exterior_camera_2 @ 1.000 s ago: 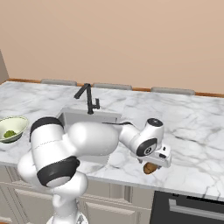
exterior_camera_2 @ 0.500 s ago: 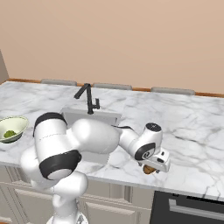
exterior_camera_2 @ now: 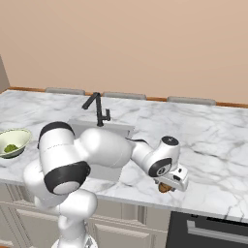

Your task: There is a mixed pile of frozen fruits and vegetables on the counter. Locate all the frozen vegetables and place the items in a bowl on the counter. Take all the frozen fruits and defrost them in a running sink.

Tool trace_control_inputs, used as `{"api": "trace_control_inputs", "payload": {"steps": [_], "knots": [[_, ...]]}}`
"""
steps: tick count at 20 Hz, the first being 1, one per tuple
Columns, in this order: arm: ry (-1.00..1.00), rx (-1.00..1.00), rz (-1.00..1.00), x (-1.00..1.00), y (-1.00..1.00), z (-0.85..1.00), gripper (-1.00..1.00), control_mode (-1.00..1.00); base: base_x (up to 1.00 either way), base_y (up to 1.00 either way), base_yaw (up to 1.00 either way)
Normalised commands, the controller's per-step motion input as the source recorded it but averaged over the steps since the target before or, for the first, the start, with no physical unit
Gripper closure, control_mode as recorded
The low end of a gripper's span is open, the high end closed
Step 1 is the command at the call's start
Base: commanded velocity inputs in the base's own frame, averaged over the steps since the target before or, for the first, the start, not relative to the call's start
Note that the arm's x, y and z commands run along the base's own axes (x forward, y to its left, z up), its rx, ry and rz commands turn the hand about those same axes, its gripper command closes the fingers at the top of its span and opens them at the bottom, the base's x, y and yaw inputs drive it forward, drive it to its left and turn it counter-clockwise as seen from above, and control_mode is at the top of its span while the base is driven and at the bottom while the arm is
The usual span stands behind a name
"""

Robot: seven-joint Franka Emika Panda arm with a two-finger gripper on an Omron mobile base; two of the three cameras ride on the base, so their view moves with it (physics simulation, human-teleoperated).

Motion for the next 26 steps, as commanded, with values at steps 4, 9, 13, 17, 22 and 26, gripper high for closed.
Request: {"api": "trace_control_inputs", "payload": {"steps": [4,9,13,17,22,26], "knots": [[0.0,0.0,0.0,0.0,0.0,0.0,1.0,-1.0,0.0,0.0,0.0],[-0.02,0.0,0.0,-0.07,0.0,0.11,1.0,-1.0,0.0,0.0,0.0],[0.0,0.0,0.0,-0.01,0.09,0.41,1.0,-1.0,0.0,0.0,0.0],[0.0,0.0,0.0,0.0,0.14,0.57,1.0,-1.0,0.0,0.0,0.0],[0.0,0.0,-0.01,0.01,0.62,0.39,1.0,-1.0,0.0,0.0,0.0],[0.0,0.0,-0.02,0.0,0.77,0.22,1.0,-1.0,0.0,0.0,0.0]]}}
